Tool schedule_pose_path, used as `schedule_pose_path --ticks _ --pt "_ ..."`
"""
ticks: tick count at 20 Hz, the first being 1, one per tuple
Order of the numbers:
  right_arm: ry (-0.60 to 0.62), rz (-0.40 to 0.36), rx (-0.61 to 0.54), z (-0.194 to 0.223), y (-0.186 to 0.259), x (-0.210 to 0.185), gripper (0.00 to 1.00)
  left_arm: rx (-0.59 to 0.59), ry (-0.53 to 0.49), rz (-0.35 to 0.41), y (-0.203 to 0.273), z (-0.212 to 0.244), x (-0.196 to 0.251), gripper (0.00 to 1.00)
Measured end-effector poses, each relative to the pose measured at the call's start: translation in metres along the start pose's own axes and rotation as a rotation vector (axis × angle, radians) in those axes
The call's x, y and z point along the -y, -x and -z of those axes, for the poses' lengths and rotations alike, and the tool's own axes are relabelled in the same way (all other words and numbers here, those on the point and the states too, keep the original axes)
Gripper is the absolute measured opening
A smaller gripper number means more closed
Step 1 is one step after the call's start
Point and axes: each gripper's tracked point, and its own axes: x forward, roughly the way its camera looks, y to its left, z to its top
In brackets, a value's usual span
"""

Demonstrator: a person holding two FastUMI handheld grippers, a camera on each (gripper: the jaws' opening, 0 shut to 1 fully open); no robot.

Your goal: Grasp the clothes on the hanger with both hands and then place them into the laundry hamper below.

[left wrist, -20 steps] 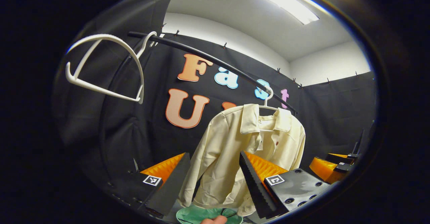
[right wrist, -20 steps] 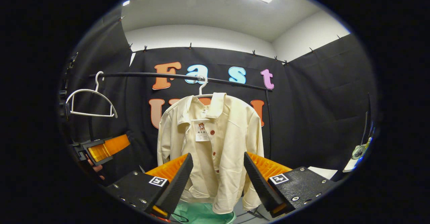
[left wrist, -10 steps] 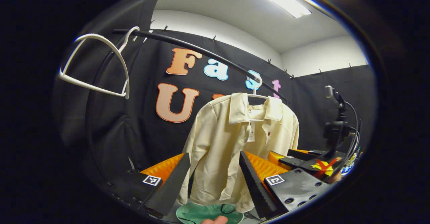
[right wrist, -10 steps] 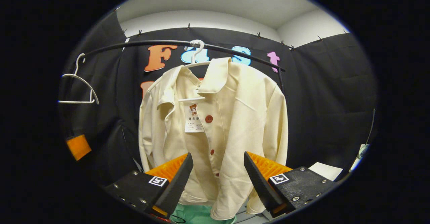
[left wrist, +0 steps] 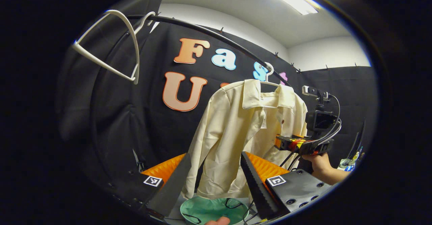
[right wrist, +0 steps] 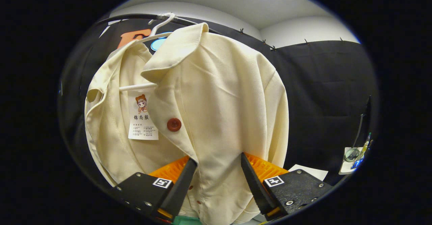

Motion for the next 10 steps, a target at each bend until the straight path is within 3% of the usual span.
schedule_pose_path --ticks 1,2,4,7,9,10 --pt "0.003 0.009 -0.005 0.0 -0.002 0.007 0.77 0.005 -0.012 0.027 -0.007 -0.001 0.001 0.97" --pt "0.003 0.013 -0.006 0.0 -0.002 0.012 0.5 0.013 -0.025 0.056 -0.014 -0.003 0.004 0.96" --pt "-0.007 0.002 -0.015 -0.002 0.005 0.011 0.1 0.023 -0.036 0.123 -0.035 -0.003 0.016 0.97" --pt "-0.023 -0.038 0.002 -0.01 0.019 0.012 0.03 0.028 -0.017 0.206 -0.077 -0.002 0.046 0.96" --pt "-0.023 -0.085 0.039 -0.021 0.035 0.016 0.02 0.019 -0.006 0.231 -0.11 0.006 0.072 1.0" --pt "-0.029 -0.116 0.061 -0.025 0.042 0.015 0.01 0.025 -0.005 0.231 -0.123 0.008 0.084 0.96"
